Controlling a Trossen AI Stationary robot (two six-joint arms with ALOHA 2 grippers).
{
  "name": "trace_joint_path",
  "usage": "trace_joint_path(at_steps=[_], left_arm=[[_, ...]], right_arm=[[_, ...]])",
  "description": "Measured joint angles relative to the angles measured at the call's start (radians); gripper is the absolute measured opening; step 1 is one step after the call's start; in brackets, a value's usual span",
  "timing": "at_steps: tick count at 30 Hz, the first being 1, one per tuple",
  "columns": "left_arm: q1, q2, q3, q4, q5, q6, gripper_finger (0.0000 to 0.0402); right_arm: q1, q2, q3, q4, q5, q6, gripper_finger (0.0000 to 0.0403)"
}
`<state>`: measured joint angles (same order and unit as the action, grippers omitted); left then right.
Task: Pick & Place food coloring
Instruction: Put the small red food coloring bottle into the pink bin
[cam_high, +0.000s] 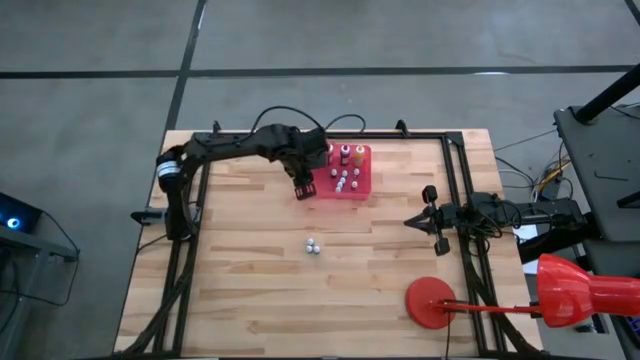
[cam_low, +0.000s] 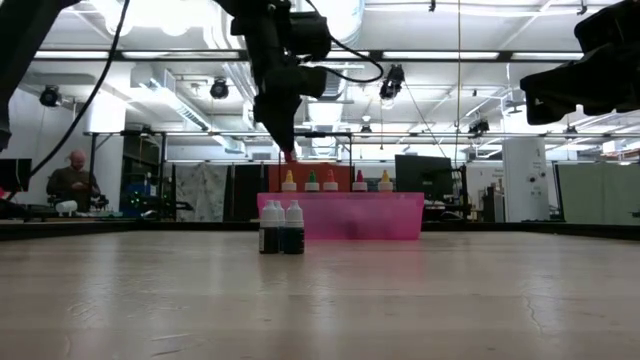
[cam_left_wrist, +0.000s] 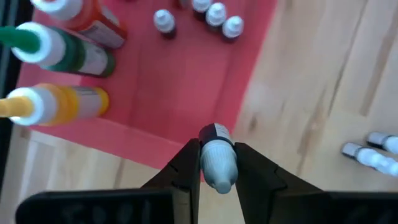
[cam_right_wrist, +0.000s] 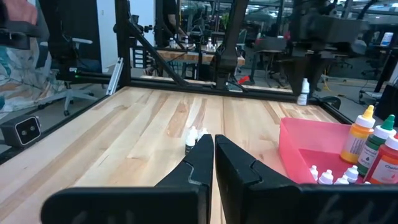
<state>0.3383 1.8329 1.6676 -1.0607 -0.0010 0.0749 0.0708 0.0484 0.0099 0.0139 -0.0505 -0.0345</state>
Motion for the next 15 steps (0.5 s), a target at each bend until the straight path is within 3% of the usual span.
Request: trace_joint_path(at_steps=[8,15], left_arm=[[0.041,0.051,0.008,0.014,0.007,0.005,0.0055],[0.047,0.172,0.131,-0.004,0.013,-0.002,0.0055]], right_arm=[[0.0,0.0,0.0,0.0,0.001,0.0,0.0008],[0.0,0.0,0.0,0.0,0.001,0.0,0.0008]])
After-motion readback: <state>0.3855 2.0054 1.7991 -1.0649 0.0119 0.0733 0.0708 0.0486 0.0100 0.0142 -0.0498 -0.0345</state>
